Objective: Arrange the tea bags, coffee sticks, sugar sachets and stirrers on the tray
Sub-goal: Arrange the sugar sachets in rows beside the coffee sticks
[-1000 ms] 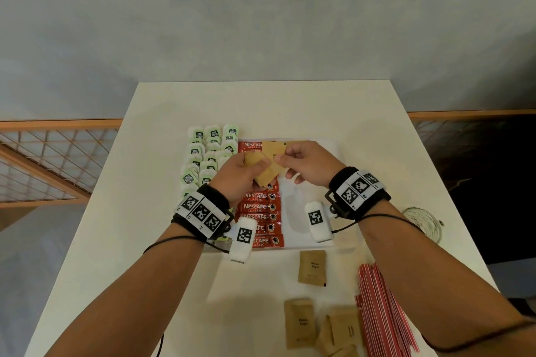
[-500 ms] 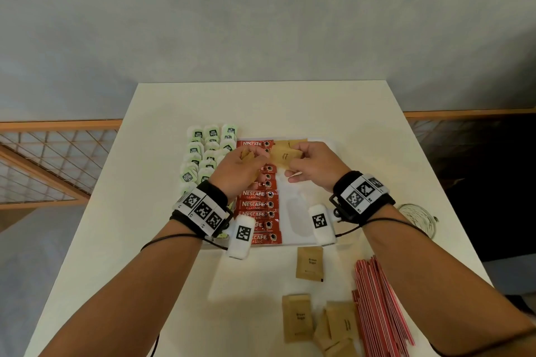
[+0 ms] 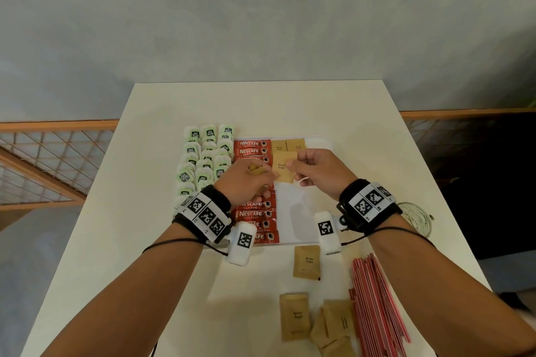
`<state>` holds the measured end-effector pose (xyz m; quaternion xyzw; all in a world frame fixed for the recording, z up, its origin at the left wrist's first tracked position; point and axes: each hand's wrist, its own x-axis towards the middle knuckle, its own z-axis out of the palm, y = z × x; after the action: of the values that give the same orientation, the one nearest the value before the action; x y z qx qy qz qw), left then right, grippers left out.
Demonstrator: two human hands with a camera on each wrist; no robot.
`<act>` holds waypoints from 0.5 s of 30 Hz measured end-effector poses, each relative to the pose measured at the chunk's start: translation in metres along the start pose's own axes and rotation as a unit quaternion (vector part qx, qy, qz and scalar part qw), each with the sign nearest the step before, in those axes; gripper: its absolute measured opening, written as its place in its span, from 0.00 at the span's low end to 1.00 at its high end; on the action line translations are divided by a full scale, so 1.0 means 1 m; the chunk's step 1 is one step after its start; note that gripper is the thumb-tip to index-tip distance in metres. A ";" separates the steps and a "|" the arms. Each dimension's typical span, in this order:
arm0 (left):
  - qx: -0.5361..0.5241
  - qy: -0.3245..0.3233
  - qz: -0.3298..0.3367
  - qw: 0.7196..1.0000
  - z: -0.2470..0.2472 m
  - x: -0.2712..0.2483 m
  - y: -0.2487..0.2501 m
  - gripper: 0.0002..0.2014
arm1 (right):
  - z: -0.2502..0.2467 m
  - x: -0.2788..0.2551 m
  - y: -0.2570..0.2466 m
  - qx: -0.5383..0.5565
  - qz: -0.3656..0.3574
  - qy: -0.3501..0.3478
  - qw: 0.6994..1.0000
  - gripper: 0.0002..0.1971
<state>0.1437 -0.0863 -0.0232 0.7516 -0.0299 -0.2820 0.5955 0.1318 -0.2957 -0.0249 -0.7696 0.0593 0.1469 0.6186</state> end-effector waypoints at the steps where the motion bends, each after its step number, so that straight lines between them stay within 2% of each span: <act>1: -0.008 0.000 -0.001 1.000 0.000 0.000 0.000 0.06 | 0.000 0.000 0.003 0.003 0.012 -0.006 1.000 0.08; 5: -0.014 0.016 -0.013 1.000 0.003 0.001 0.001 0.08 | -0.002 0.002 0.010 0.004 0.028 -0.005 1.000 0.10; 7: -0.029 0.021 -0.027 0.999 0.003 0.002 0.001 0.07 | -0.004 0.006 0.010 -0.002 0.033 0.028 0.999 0.10; 11: -0.104 0.042 -0.062 0.992 -0.003 0.002 0.001 0.14 | -0.014 0.018 0.009 -0.052 0.048 0.117 0.991 0.09; 15: -0.155 0.033 -0.061 0.985 -0.012 0.002 0.000 0.23 | -0.012 0.024 0.010 -0.082 0.075 0.077 0.991 0.07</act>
<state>0.1506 -0.0769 -0.0226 0.6595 0.0800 -0.2940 0.6871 0.1534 -0.3074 -0.0386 -0.8200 0.1522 0.1380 0.5343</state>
